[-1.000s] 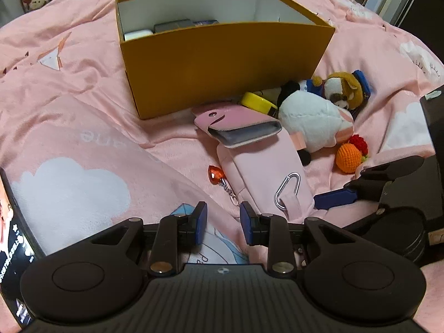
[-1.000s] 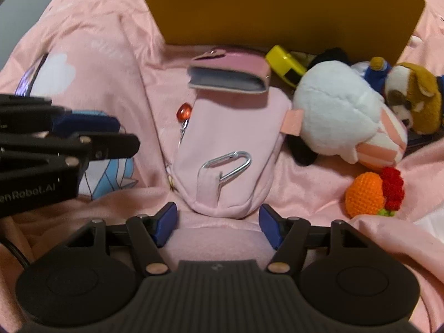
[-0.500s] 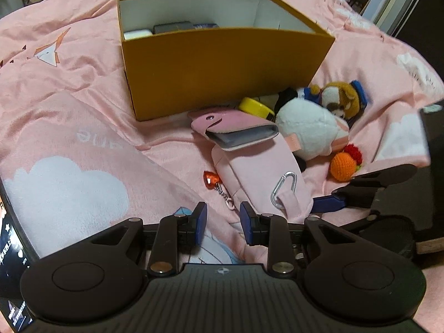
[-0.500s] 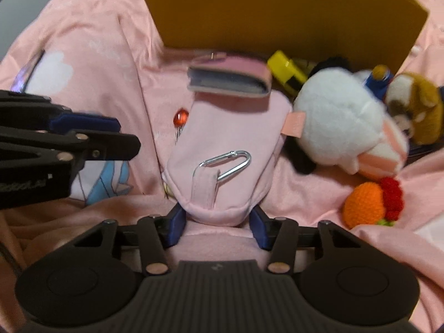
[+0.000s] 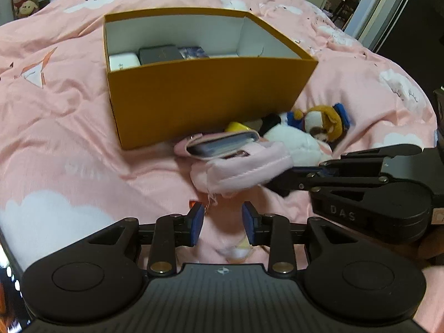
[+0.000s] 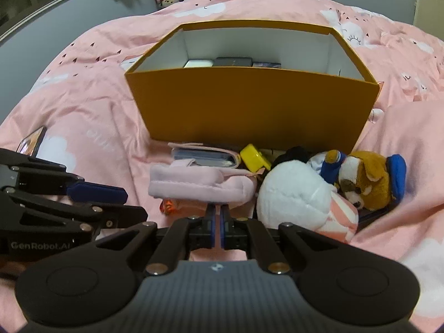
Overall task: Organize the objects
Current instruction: 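Move both tools toward the pink pouch and pink bag beside the box, then grasp the pink bag with the right tool while the left tool grasps the pink pouch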
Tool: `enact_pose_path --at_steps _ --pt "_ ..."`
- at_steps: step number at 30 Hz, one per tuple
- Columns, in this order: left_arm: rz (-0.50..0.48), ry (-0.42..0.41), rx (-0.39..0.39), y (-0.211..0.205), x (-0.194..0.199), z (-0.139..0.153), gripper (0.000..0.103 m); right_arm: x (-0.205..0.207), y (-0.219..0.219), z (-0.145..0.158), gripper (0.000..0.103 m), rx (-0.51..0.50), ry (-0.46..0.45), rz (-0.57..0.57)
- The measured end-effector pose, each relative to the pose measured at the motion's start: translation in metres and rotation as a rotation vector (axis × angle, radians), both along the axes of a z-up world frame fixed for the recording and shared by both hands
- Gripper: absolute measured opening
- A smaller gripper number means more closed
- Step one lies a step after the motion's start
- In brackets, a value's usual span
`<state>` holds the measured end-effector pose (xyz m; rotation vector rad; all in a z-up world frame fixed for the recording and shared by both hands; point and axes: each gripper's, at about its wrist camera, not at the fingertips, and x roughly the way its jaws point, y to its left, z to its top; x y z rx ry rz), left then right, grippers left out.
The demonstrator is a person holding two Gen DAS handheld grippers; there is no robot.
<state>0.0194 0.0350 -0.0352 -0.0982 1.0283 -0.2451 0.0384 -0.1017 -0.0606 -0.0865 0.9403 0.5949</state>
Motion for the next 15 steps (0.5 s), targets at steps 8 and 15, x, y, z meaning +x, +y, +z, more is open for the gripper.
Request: enact_pose_path --at_steps 8,15 --pt "0.022 -0.063 -0.021 0.004 0.021 -0.002 0.04 0.013 0.007 0.002 0.003 0.02 -0.042 -0.01" --pt "0.048 -0.131 -0.033 0.007 0.034 -0.004 0.036 0.013 0.002 0.007 0.018 0.006 -0.1 -0.018"
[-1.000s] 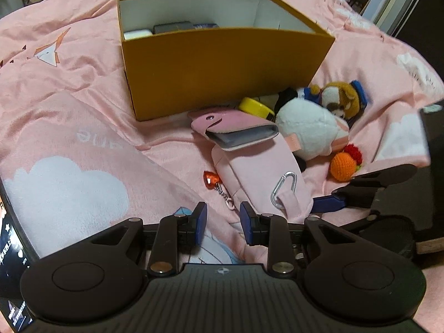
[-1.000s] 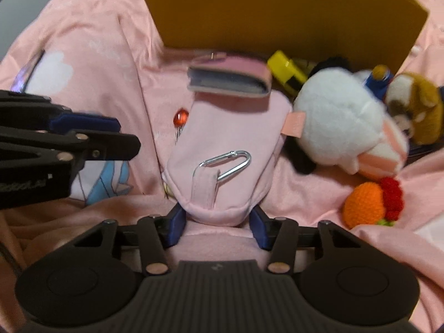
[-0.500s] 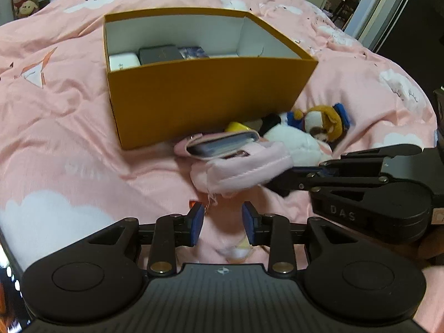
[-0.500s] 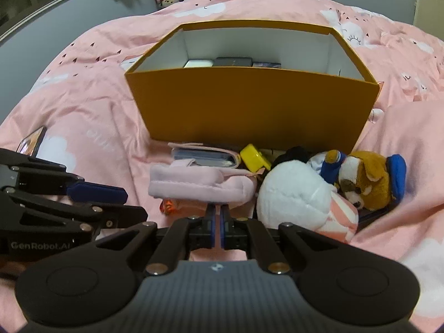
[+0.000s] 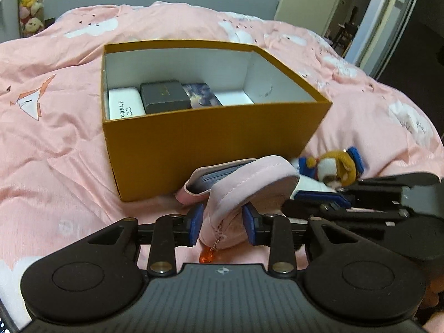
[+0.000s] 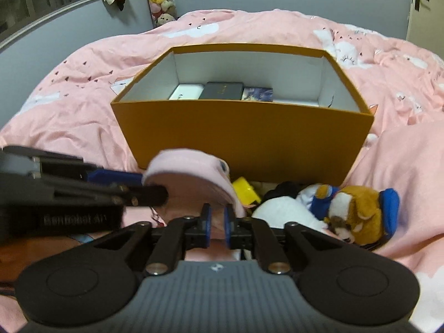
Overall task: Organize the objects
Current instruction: 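Grasp the pink bag with the right tool while the left tool grasps the pink pouch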
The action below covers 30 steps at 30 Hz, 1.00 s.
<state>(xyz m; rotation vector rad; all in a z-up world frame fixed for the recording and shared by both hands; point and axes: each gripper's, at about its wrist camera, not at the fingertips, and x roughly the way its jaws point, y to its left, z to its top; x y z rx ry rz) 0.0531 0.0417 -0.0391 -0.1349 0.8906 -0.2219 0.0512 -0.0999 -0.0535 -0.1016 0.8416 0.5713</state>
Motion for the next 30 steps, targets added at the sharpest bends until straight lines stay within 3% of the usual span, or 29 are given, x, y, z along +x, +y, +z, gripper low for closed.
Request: enact_pose_path --at_steps 3,8,11,13,16,18,20,23,30 --pt "0.032 0.002 -0.015 0.006 0.003 -0.003 0.035 0.0 -0.002 -0.004 0.036 -0.022 -0.006 0.017" --pt "0.022 0.007 -0.04 0.008 0.008 -0.005 0.033 0.01 0.009 -0.015 0.037 -0.016 0.004 0.083" --pt "0.025 0.01 -0.042 0.009 0.009 -0.006 0.033 0.013 0.02 -0.02 0.048 -0.033 -0.033 0.136" --pt "0.029 0.011 -0.038 0.01 0.009 -0.006 0.033 0.017 0.025 -0.024 0.049 -0.04 -0.046 0.158" --pt "0.027 0.012 -0.031 0.01 0.009 -0.005 0.035 0.022 0.03 -0.031 0.043 -0.044 -0.045 0.168" --pt "0.029 0.004 -0.012 0.01 0.006 -0.003 0.035 0.025 0.029 -0.032 0.028 -0.033 -0.035 0.166" --pt "0.028 0.006 -0.012 0.013 0.003 0.001 0.04 0.025 0.024 -0.03 0.023 -0.02 -0.016 0.158" --pt "0.044 0.015 -0.073 0.023 -0.003 0.008 0.046 0.017 0.012 -0.022 0.02 0.001 0.006 0.139" --pt "0.107 0.078 -0.208 0.038 -0.002 0.01 0.047 0.008 -0.025 0.009 0.019 0.033 0.042 0.038"
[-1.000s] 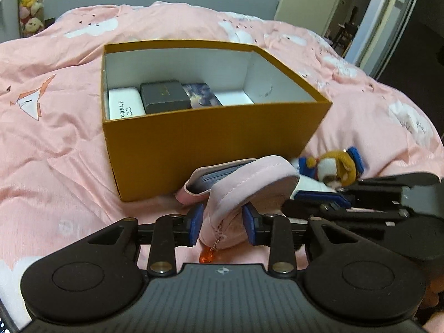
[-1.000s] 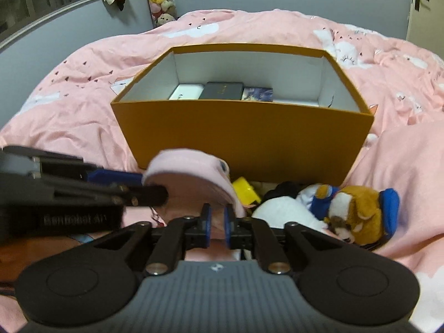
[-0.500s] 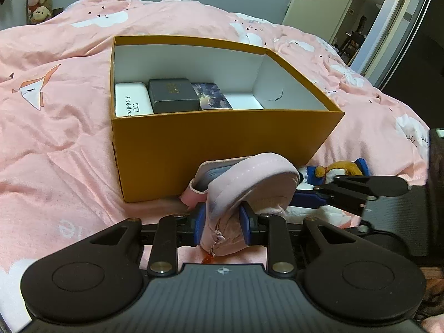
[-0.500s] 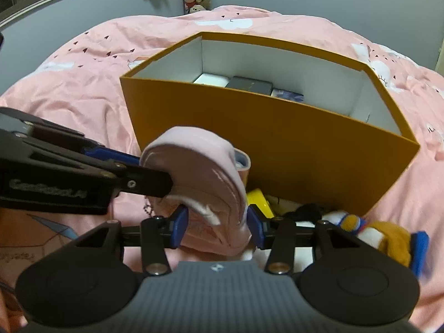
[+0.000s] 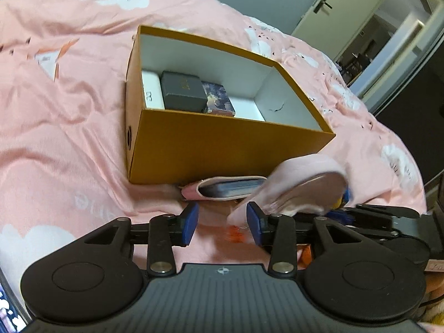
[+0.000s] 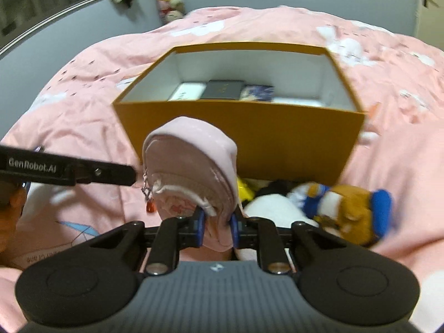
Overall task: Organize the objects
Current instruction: 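Grasp the pink bag with the right tool while the left tool grasps the pink pouch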
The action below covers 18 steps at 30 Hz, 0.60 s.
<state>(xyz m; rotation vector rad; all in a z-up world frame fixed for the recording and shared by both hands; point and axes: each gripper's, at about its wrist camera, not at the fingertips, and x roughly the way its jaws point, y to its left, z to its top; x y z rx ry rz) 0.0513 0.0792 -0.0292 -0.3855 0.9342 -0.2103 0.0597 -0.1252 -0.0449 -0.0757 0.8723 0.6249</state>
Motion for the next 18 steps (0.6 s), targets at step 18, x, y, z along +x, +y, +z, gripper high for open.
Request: enact_pose_path --at_steps 18 --pt "0.118 0.211 -0.142 0.009 0.034 -0.029 0.06 0.048 -0.021 0.013 0.019 -0.005 0.157 -0.056"
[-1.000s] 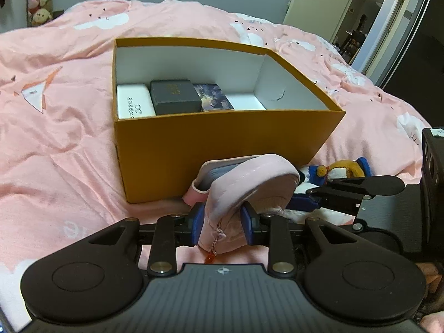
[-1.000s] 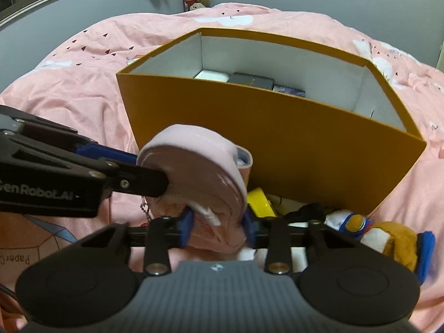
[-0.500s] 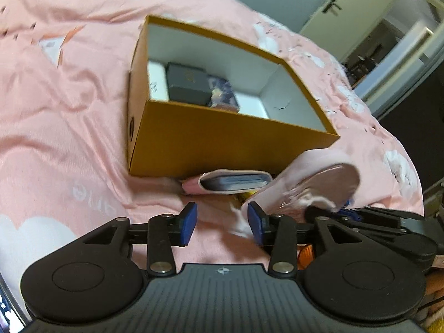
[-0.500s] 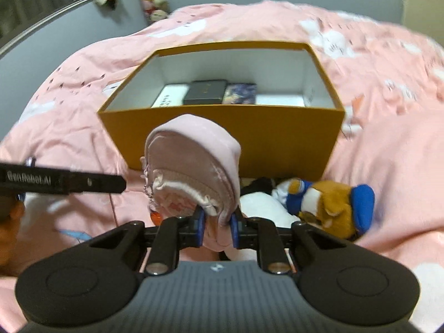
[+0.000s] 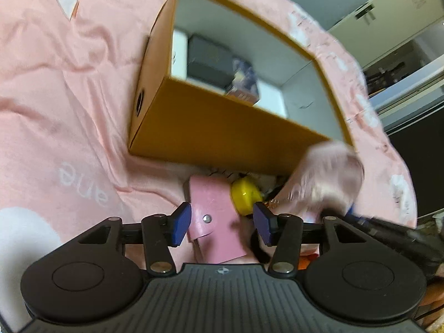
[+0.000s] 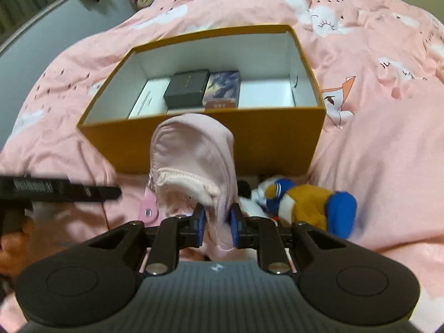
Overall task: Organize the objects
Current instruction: 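Grasp the pink bag with the right tool while the left tool grasps the pink pouch, then carry the pink pouch and pink bag over the orange box with both tools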
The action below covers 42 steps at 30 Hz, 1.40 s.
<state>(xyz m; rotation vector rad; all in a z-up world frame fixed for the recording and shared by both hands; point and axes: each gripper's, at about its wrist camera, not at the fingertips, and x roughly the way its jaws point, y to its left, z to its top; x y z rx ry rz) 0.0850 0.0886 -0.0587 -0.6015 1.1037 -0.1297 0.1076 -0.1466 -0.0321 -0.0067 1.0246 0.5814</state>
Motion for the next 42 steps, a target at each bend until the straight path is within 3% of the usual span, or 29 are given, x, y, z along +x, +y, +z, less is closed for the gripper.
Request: enact_pose_path --at_steps 12,13,16,19,24,31,42 --pt "0.025 0.115 0.018 -0.018 0.017 -0.047 0.06 0.008 -0.009 -0.014 0.022 0.112 -0.024 -0.089" --pt "0.024 0.121 0.02 -0.019 0.018 -0.05 0.058 0.006 -0.009 -0.014 0.022 0.118 -0.032 -0.092" --pt "0.018 0.129 0.029 -0.021 0.019 -0.055 0.039 0.005 -0.01 -0.016 0.023 0.137 -0.042 -0.101" --pt "0.02 0.115 0.028 -0.02 0.016 -0.053 0.036 0.004 -0.012 -0.015 0.022 0.153 -0.04 -0.104" --pt "0.002 0.057 0.094 -0.024 0.002 -0.038 0.036 -0.003 -0.01 -0.006 0.02 0.129 -0.077 -0.083" --pt "0.014 -0.025 0.119 -0.015 -0.022 -0.005 0.036 -0.012 -0.012 0.01 0.015 0.146 -0.104 -0.064" --pt "-0.009 -0.265 0.118 -0.023 -0.04 0.073 0.035 -0.014 -0.015 0.054 0.015 0.178 -0.214 -0.005"
